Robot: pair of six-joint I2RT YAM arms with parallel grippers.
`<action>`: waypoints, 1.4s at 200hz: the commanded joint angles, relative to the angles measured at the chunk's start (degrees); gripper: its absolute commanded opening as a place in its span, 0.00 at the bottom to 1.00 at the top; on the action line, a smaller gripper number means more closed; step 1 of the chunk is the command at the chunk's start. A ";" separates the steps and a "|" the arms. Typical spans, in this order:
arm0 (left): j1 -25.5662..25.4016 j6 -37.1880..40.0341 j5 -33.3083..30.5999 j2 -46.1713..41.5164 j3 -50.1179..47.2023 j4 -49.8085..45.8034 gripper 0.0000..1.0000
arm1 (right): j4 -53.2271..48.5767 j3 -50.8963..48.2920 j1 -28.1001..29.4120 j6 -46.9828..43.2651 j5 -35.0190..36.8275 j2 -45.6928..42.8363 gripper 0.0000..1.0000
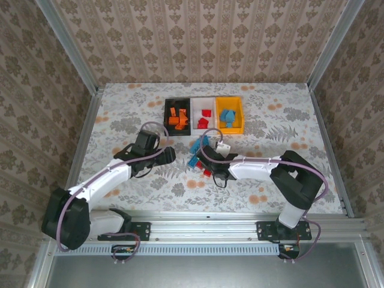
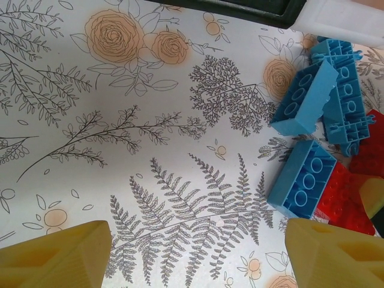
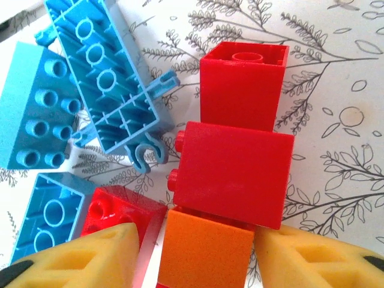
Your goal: Sort the legos into containers by color
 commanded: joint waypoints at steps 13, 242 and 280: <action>-0.26 -0.54 0.43 -2.27 -1.36 -0.38 0.78 | -3.52 1.88 -0.30 0.12 3.83 2.04 0.48; -0.13 -1.36 0.45 -3.91 -3.69 -0.63 0.79 | -1.30 0.73 -0.29 -3.14 2.92 5.23 0.42; -0.14 -1.59 0.55 -3.98 -3.75 -0.62 0.79 | -1.07 0.32 -0.28 -4.18 3.88 3.66 0.34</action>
